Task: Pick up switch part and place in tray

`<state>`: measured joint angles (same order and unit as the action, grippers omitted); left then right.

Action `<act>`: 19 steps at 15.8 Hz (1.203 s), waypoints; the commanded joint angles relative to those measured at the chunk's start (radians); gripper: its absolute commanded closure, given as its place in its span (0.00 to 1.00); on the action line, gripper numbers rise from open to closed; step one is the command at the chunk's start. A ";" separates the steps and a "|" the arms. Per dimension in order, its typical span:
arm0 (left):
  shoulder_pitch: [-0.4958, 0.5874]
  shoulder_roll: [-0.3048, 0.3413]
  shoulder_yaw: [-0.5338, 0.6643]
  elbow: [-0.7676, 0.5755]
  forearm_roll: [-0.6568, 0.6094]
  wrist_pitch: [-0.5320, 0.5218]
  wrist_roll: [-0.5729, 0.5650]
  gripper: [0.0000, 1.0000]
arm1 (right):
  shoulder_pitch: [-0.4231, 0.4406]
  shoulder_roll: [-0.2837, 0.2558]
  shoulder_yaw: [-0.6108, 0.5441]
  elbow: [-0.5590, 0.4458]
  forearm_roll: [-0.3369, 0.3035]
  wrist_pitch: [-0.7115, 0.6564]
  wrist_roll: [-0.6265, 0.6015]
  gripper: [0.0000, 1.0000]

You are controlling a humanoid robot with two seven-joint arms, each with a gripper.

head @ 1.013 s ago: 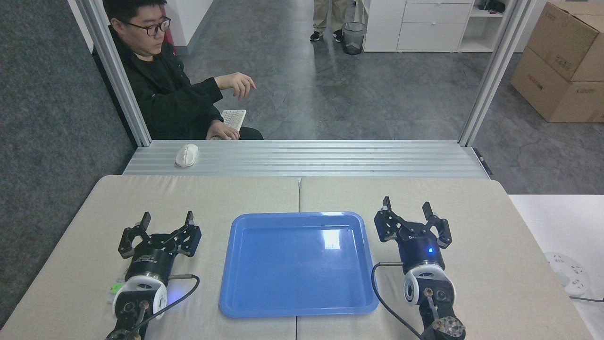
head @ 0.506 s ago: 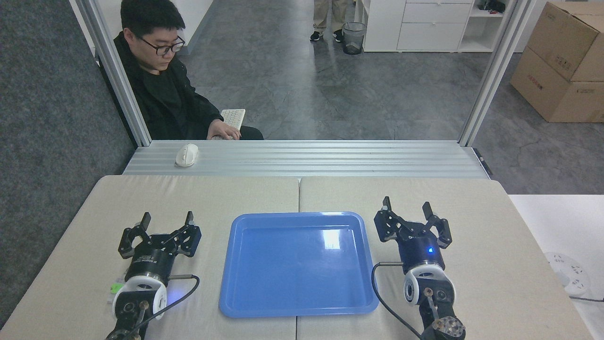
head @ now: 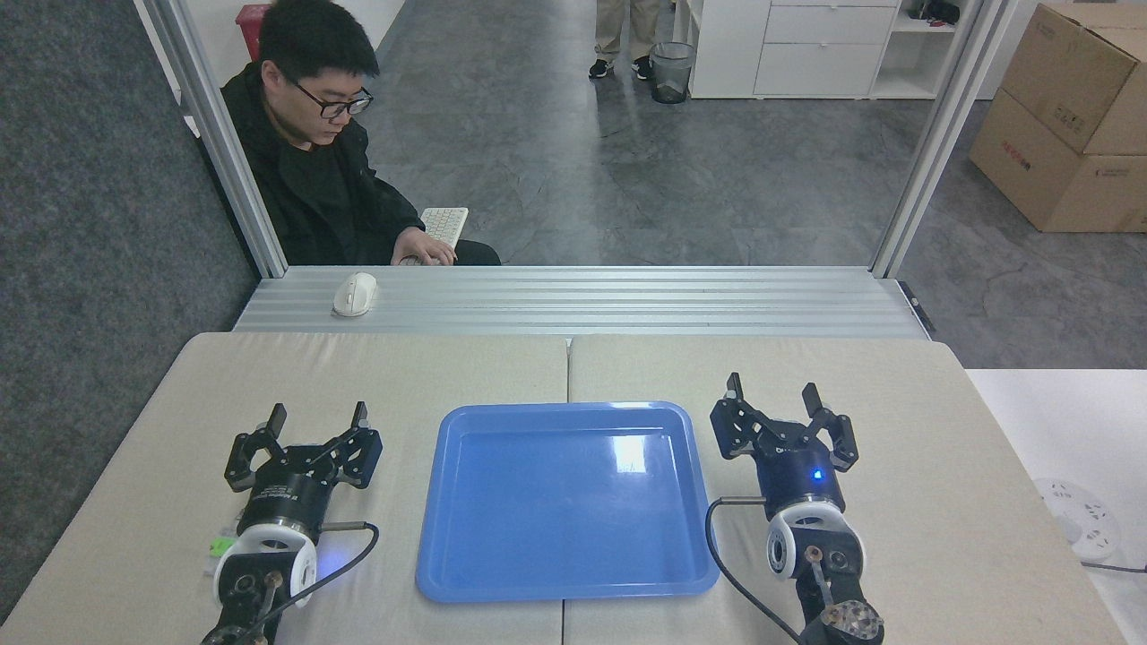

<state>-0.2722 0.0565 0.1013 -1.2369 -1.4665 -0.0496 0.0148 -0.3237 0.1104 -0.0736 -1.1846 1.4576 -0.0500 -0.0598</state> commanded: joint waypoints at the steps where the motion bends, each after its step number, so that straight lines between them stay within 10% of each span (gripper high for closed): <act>1: 0.002 -0.001 0.000 0.001 0.000 0.001 0.001 0.01 | 0.000 0.000 0.000 0.000 0.000 -0.001 0.000 0.00; 19: 0.001 0.003 0.002 0.013 0.000 0.000 0.001 0.01 | 0.000 0.000 0.000 0.000 0.000 -0.001 0.000 0.00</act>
<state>-0.2736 0.0571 0.1018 -1.2303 -1.4665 -0.0496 0.0149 -0.3237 0.1104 -0.0738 -1.1846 1.4578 -0.0500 -0.0597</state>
